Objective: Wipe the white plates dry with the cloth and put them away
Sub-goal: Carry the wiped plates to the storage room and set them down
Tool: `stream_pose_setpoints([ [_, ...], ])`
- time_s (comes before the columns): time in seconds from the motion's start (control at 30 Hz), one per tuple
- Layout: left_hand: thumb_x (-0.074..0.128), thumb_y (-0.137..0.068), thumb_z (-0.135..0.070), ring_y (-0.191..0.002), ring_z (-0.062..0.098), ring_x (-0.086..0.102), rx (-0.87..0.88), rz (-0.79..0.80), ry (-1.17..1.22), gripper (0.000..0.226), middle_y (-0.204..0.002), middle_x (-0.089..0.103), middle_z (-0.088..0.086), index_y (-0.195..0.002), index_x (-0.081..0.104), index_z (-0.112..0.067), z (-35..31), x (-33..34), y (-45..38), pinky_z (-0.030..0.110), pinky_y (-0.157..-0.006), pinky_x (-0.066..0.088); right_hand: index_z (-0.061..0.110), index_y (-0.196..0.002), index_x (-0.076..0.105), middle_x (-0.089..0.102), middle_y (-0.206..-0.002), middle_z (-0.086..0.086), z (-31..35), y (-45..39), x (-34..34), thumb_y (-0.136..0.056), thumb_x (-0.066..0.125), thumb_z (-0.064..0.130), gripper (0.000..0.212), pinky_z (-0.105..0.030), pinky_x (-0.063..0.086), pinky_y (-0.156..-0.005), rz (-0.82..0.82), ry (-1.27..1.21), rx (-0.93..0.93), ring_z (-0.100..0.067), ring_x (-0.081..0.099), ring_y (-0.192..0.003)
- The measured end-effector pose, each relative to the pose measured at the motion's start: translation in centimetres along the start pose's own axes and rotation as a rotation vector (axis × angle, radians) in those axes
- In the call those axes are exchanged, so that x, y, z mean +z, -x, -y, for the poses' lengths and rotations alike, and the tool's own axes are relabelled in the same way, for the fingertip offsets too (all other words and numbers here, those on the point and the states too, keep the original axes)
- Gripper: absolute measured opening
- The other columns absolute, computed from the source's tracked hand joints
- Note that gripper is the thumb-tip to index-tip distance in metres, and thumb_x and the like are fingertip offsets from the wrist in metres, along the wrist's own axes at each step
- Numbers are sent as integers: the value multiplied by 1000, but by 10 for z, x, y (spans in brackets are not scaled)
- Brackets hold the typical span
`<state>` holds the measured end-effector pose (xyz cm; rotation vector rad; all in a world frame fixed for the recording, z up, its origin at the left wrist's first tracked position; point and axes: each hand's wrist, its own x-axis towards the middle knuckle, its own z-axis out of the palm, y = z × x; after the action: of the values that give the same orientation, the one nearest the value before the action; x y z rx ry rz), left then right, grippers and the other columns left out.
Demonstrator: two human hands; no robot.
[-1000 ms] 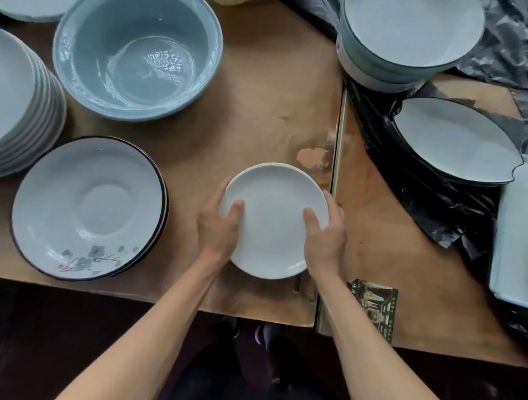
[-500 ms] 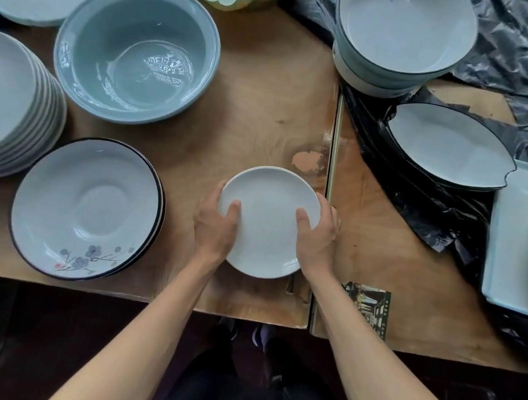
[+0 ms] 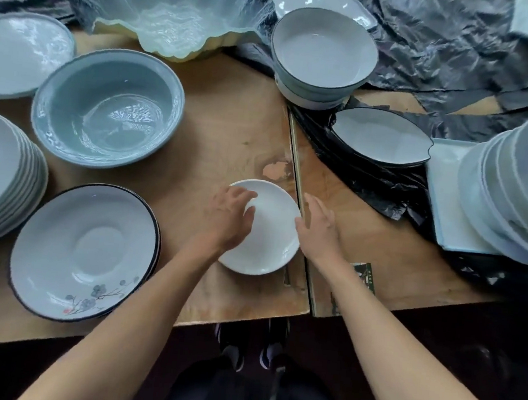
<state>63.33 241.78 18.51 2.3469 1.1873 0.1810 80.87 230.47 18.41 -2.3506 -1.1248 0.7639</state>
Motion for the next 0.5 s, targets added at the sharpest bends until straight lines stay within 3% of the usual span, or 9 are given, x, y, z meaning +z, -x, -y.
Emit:
stream_pose_setpoints([
  [0.23,50,-101,-28,-133,30,48,378,172,-220,42,-142,59,4,-142,55,-23,-66,6,-20,47,-104,42,23,-152,41,42,-157,2,-34,48,-44,-106,44,33,47,-47,30,-117,-32,255,58,-24,34,-144],
  [0.37,52,-99,-29,-127,32,52,558,244,-314,44,-138,61,8,-142,55,-21,-120,20,-11,49,-103,44,26,-153,40,39,-160,2,-64,93,-65,-106,43,38,49,-45,31,-117,-101,241,147,-25,33,-146],
  [0.5,51,-98,-32,-127,30,54,702,336,-329,45,-137,62,5,-143,55,-25,-181,47,16,49,-102,46,21,-152,45,50,-152,-4,-100,153,-81,-105,49,32,48,-42,39,-112,-260,164,207,-28,45,-139],
])
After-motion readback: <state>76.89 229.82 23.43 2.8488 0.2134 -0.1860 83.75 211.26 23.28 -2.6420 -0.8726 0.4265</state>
